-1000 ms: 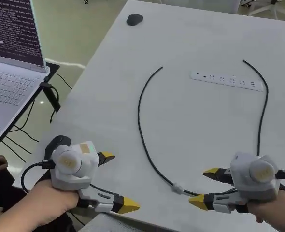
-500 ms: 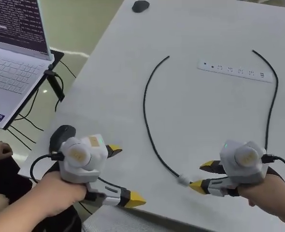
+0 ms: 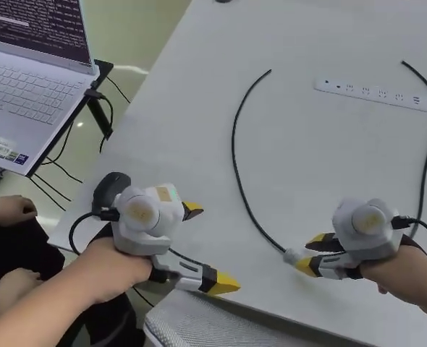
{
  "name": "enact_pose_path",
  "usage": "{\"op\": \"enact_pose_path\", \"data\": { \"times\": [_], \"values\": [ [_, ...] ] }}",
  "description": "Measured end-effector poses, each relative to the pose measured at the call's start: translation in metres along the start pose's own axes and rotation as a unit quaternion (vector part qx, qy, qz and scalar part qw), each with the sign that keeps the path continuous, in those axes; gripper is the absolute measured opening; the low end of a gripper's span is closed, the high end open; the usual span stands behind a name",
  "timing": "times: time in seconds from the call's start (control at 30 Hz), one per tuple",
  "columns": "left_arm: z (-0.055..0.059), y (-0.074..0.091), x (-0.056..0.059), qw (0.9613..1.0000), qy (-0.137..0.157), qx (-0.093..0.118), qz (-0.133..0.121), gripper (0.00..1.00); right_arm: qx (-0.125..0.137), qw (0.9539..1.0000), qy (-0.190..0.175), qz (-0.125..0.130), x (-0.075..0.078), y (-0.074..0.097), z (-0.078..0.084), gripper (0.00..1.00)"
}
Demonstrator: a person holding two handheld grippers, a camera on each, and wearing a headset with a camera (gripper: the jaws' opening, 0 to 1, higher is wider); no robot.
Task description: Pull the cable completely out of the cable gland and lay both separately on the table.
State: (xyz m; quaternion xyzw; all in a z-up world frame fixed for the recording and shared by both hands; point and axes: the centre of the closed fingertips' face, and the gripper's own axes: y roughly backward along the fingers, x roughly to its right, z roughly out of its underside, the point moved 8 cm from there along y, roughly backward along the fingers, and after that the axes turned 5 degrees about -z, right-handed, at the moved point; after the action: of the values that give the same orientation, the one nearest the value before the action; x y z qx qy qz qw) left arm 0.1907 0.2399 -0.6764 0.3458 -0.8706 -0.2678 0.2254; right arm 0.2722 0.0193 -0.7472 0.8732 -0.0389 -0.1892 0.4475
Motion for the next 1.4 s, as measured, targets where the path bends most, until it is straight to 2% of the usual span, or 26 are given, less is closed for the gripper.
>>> {"op": "enact_pose_path", "data": {
  "times": [0.23,0.53,0.73,0.8,0.87,1.1,1.4],
  "values": [
    [0.003,-0.002,0.000,0.9997,-0.016,-0.019,-0.001,0.92,-0.010,0.9999,0.006,-0.007,-0.002,-0.006,-0.001,0.19],
    [0.002,-0.001,-0.001,0.9998,-0.010,-0.016,0.000,0.91,-0.019,0.9997,0.008,-0.013,-0.001,-0.011,0.000,0.10],
    [0.000,0.000,-0.002,0.9998,-0.013,-0.016,-0.002,0.90,-0.021,0.9996,0.013,-0.011,-0.001,-0.012,-0.001,0.09],
    [-0.001,-0.001,-0.002,0.9998,-0.014,-0.015,-0.002,0.89,-0.023,0.9991,0.034,-0.003,-0.003,-0.011,-0.001,0.08],
    [-0.003,-0.002,0.000,0.9998,-0.012,-0.017,0.002,0.87,-0.023,0.9993,0.030,-0.003,-0.003,-0.011,-0.001,0.07],
    [-0.006,-0.006,0.002,0.9997,-0.015,-0.016,0.011,0.83,-0.015,0.9995,0.026,0.000,-0.003,-0.001,-0.006,0.07],
    [-0.019,-0.016,0.009,0.9994,-0.022,-0.007,0.024,0.83,0.002,0.9993,0.036,0.001,-0.017,0.023,-0.021,0.07]
  ]
}}
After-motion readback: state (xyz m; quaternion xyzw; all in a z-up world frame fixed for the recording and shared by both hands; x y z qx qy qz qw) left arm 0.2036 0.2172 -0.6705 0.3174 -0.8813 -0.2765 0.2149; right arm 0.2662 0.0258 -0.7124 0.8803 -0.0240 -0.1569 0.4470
